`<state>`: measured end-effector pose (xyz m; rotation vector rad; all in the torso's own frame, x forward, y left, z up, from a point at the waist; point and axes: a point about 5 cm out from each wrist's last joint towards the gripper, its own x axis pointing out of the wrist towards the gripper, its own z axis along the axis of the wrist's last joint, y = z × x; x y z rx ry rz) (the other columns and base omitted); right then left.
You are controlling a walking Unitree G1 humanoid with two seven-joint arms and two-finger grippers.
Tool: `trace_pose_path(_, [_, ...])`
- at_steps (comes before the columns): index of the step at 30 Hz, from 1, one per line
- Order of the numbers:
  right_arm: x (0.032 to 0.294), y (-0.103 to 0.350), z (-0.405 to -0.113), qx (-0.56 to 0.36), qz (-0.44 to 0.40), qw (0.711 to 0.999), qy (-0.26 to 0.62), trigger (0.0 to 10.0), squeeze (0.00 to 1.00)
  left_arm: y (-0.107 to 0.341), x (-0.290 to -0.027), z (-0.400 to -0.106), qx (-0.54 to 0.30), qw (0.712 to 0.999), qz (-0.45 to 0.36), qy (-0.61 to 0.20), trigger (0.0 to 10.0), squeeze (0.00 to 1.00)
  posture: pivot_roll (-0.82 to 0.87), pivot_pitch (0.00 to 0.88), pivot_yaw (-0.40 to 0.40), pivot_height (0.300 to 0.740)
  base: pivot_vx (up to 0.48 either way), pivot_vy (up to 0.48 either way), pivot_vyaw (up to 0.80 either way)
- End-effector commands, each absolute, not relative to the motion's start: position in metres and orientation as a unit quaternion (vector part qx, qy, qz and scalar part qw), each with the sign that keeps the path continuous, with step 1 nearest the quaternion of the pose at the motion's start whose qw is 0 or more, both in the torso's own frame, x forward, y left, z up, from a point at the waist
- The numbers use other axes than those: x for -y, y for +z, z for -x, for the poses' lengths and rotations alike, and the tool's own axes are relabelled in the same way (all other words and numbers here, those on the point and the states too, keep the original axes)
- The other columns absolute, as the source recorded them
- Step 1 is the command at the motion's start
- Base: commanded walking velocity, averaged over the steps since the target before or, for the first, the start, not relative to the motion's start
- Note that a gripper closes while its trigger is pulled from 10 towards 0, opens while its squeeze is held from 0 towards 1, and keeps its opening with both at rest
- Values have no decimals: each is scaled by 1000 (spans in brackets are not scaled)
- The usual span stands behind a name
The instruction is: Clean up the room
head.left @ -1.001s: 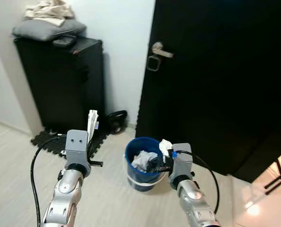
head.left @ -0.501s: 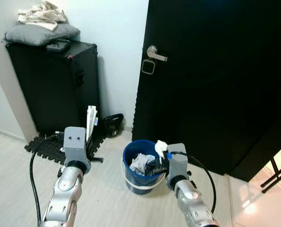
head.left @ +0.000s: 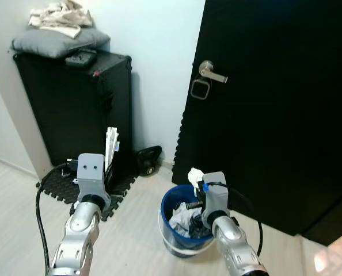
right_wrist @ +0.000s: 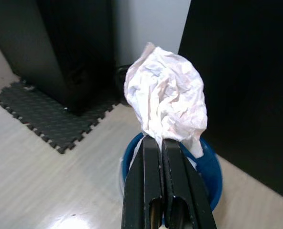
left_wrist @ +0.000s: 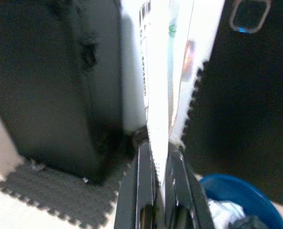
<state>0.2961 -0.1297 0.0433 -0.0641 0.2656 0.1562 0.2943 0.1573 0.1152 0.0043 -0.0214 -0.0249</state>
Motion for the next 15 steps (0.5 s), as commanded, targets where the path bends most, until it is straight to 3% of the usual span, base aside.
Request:
trace_pose_path(1, [131, 44, -297, -129, 31, 988, 74, 10000, 0, 111, -156, -292, 1, 1000, 2, -17, 10000, 0, 42, 0, -79, 740, 431, 0, 0])
trace_pose_path(10, [137, 40, -298, -144, 37, 987, 54, 10000, 0, 109, -156, -293, -3, 1000, 0, -24, 10000, 0, 41, 0, -77, 740, 430, 0, 0])
trace_pose_path(15, [140, 39, -299, -152, 24, 987, 44, 10000, 0, 109, -155, -294, -4, 1000, -1, -28, 10000, 0, 38, 0, -72, 740, 432, 0, -800])
